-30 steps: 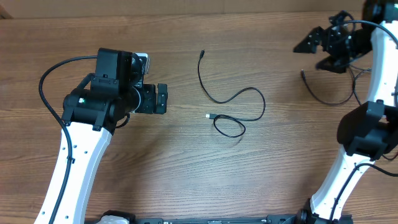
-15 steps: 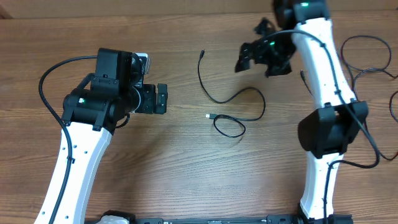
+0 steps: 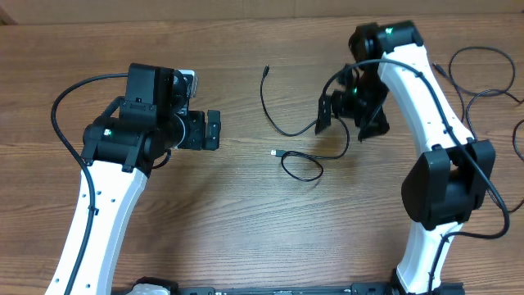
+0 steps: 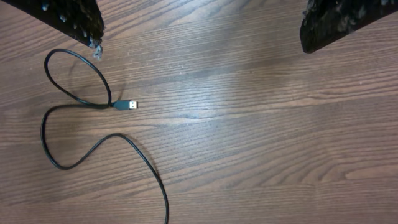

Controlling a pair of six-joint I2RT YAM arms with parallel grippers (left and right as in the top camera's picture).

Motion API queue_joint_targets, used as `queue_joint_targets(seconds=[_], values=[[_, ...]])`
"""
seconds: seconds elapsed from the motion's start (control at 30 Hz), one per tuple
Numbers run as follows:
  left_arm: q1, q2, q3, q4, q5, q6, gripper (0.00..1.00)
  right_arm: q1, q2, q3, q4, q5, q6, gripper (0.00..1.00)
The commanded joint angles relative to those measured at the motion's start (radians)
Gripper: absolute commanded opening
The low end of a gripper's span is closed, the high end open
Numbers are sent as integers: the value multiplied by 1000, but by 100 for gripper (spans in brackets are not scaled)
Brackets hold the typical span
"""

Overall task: Untangle cables
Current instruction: 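Move the right gripper to the remaining cable and grasp it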

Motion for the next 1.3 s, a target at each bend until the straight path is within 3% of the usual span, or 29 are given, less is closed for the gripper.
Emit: queue_joint_targets(seconds=[0.0, 0.43, 0.77, 0.9, 1.13, 1.27], values=[[4, 8, 19, 1, -7, -6, 100, 42, -64, -77, 2, -8, 3, 100], [4, 8, 19, 1, -7, -6, 100, 138, -76, -300, 99, -153, 27, 100], [4, 8, 20, 1, -7, -6, 100, 145, -76, -484, 291, -206, 190, 98], [4, 8, 19, 0, -7, -6, 100, 148, -76, -521, 359, -223, 237, 92], [4, 8, 19, 1, -7, -6, 100, 148, -76, -521, 391, -222, 241, 66], [4, 8, 19, 1, -6, -6, 100, 148, -76, -521, 409, -204, 263, 66]])
